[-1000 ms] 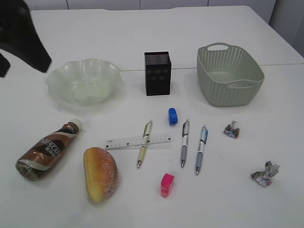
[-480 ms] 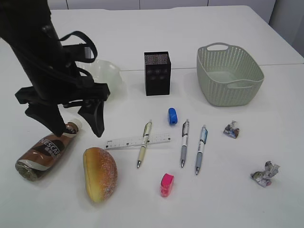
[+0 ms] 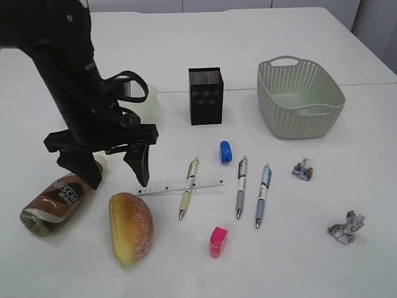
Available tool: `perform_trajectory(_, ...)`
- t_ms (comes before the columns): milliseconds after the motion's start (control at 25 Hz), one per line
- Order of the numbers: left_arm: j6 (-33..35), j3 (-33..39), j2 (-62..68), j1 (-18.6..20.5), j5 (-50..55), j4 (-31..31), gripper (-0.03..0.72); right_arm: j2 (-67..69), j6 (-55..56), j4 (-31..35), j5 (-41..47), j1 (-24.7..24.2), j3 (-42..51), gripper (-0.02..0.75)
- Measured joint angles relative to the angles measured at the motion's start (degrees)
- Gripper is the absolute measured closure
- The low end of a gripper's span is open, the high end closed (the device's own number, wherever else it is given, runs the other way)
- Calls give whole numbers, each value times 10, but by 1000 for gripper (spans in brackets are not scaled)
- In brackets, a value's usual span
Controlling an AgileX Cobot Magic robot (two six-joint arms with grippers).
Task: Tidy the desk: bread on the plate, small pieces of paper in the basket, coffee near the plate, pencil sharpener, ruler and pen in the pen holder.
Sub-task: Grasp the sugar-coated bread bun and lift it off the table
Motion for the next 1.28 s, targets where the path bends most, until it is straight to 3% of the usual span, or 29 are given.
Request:
perform_trajectory(640, -67, 0, 55, 0, -14, -17, 64, 0, -4, 1, -16, 0, 0, 164)
perform_trajectory(1280, -79, 0, 94, 0, -16, -17, 65, 0, -5, 1, -17, 0, 0, 164)
